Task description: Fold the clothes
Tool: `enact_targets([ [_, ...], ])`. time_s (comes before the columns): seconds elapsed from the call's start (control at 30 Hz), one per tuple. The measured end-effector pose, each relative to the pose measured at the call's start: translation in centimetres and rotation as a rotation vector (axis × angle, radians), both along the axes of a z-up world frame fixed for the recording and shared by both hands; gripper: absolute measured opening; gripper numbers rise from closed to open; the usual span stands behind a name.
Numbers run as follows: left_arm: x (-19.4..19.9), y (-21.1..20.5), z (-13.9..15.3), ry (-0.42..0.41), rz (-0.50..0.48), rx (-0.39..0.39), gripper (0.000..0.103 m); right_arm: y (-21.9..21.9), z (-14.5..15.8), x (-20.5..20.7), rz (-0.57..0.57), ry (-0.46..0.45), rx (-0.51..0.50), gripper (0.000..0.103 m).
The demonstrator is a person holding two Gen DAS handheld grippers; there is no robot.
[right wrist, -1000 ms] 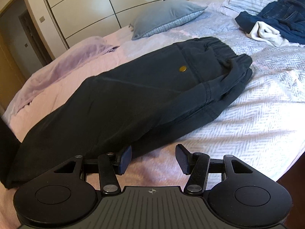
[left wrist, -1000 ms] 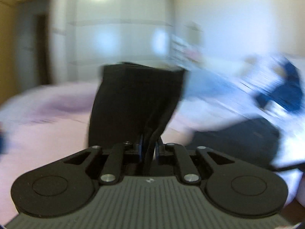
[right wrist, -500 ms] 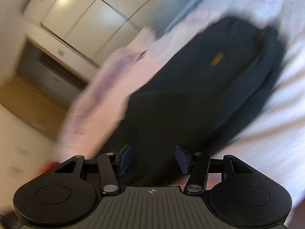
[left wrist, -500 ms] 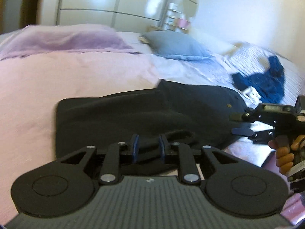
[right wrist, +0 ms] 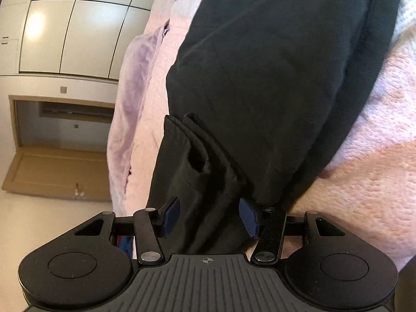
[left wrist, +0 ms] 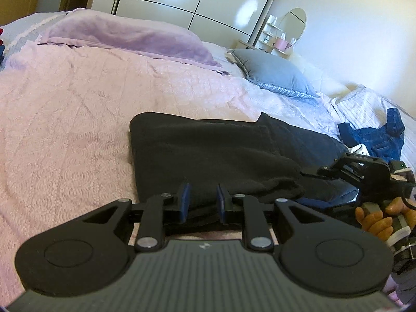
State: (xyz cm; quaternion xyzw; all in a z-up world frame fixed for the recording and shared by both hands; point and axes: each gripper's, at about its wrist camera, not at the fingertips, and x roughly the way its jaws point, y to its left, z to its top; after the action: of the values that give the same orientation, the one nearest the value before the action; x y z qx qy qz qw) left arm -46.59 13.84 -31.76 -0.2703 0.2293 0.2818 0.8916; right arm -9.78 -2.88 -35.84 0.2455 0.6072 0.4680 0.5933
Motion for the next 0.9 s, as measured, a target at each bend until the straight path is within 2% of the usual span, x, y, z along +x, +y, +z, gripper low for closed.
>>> enact_targets([
  [0.17, -0.2, 1.0, -0.9, -0.018, -0.016, -0.023, 0.016, 0.3, 1.6, -2.1, 0.016, -0.2, 0.033, 0.054],
  [0.2, -0.2, 1.1, -1.1, -0.022, -0.015, -0.03, 0.016, 0.3, 1.9, -2.5, 0.019, -0.241, 0.039, 0.025],
  [0.23, -0.3, 1.2, -1.2, -0.023, -0.012, -0.036, 0.016, 0.4, 2.3, -3.0, 0.022, -0.281, 0.046, 0.009],
  [0.27, -0.4, 1.4, -1.3, -0.023, -0.009, -0.04, 0.014, 0.5, 2.6, -3.4, 0.025, -0.321, 0.052, 0.008],
  [0.37, -0.8, 1.6, -1.3, -0.021, -0.014, -0.042, 0.013, 0.6, 3.6, -4.7, 0.035, -0.441, 0.072, 0.007],
  [0.4, -0.8, 1.7, -1.3, -0.02, -0.019, -0.045, 0.011, 0.7, 3.3, -4.8, 0.035, -0.453, 0.062, 0.007],
  [0.53, -0.2, 1.5, -1.2, 0.008, -0.04, -0.049, 0.01, 1.0, -1.0, -3.5, 0.017, -0.326, -0.074, 0.007],
  [0.57, -0.2, 1.3, -1.0, 0.02, -0.043, -0.034, 0.01, 1.0, -1.5, -3.4, 0.016, -0.314, -0.095, 0.007],
  [0.63, -0.3, 1.2, -0.5, 0.027, -0.051, -0.022, 0.01, 0.9, -0.6, -3.7, 0.028, -0.352, -0.098, 0.01],
  [0.7, -0.7, 1.4, 0.2, 0.024, -0.048, -0.018, 0.01, 0.6, 0.7, -3.8, 0.047, -0.415, -0.124, 0.023],
  [0.77, -0.8, 1.7, 0.9, 0.027, -0.033, 0.009, 0.01, -0.3, 2.2, -4.1, 0.05, -0.507, -0.167, 0.027],
  [0.9, 0.1, 2.3, 1.9, 0.032, -0.027, 0.054, 0.01, -0.1, 5.4, -7.4, 0.039, -0.821, -0.202, 0.028],
])
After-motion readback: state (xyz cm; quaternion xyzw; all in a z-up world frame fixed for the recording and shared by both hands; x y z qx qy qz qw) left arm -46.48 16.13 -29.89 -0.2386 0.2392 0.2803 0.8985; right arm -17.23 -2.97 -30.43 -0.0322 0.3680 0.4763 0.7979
